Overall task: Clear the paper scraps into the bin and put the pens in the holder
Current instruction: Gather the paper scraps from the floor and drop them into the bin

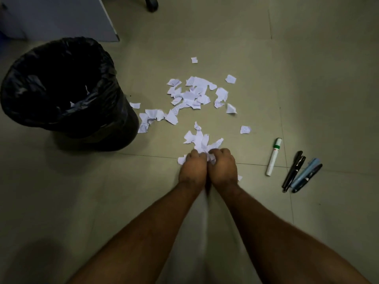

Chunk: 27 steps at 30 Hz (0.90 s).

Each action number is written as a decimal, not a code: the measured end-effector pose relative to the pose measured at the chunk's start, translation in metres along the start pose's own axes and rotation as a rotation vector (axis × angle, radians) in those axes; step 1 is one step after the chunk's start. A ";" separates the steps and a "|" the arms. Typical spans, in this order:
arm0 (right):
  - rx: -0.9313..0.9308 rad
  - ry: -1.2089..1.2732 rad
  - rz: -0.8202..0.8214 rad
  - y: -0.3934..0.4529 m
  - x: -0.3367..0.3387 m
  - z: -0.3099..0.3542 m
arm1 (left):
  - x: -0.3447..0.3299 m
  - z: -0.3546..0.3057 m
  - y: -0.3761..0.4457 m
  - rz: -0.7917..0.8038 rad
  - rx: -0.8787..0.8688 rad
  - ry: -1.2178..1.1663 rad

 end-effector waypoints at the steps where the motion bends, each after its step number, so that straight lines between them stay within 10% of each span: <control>1: 0.021 0.039 -0.040 0.002 0.003 -0.001 | 0.005 0.006 0.002 -0.052 0.009 -0.077; 6: -0.129 -0.085 -0.297 -0.028 0.015 -0.025 | -0.010 0.007 -0.019 -0.233 -0.270 -0.017; 11: -0.210 -0.141 -0.056 -0.031 0.000 -0.035 | -0.027 -0.002 -0.013 -0.135 -0.447 0.129; 16: -0.065 0.081 -0.179 0.019 0.003 -0.025 | -0.003 0.012 0.027 -0.180 -0.473 0.004; 27: 0.078 -0.123 -0.204 0.090 0.010 -0.017 | 0.056 0.075 0.096 -0.284 0.091 0.028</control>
Point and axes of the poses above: each hand's wrist, its own y-axis towards the middle knuckle, its own x-axis out of the back of the hand, z = x × y, the point moved 4 cm from there along y, towards the middle knuckle, and after that the axes turned 9 degrees about z, right-handed, at the moved point
